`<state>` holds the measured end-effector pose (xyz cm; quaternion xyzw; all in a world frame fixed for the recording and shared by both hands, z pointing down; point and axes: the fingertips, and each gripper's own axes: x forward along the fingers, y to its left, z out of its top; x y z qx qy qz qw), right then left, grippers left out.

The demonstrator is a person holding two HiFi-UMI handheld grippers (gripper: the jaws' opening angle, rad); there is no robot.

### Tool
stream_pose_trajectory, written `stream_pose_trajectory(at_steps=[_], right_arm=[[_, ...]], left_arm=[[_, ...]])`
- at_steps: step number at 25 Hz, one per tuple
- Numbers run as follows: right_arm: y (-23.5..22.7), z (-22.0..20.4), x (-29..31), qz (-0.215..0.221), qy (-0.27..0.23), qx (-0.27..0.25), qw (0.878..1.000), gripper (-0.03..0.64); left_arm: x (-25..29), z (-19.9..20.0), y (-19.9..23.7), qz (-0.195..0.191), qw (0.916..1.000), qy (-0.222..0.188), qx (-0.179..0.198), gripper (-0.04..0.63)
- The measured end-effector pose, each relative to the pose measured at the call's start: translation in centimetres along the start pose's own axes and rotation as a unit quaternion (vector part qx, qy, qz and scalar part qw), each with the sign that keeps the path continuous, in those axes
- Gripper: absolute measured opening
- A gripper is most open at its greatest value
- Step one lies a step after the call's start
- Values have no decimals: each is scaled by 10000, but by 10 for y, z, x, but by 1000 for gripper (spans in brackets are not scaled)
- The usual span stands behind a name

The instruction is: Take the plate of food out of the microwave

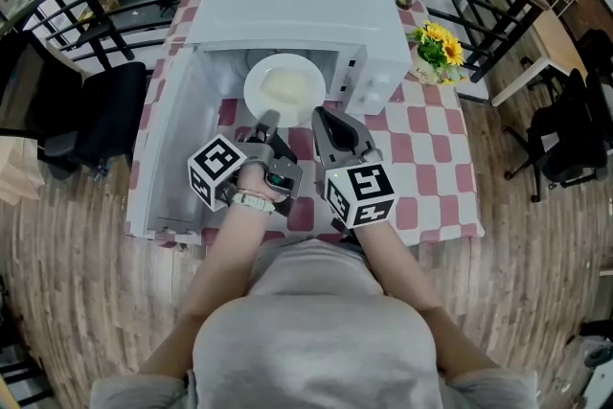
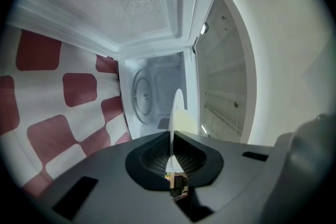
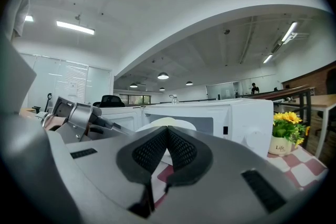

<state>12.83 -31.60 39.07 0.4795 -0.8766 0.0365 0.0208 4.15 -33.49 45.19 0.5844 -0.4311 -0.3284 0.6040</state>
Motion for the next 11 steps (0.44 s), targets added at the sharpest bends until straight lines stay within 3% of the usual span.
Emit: stream_pose_trajectory(at_steps=[11], right_arm=[[1,2,-2,-8,-51,-69,10000,25]], left_arm=[[0,-2,-4,-51,10000,19,-40,12]])
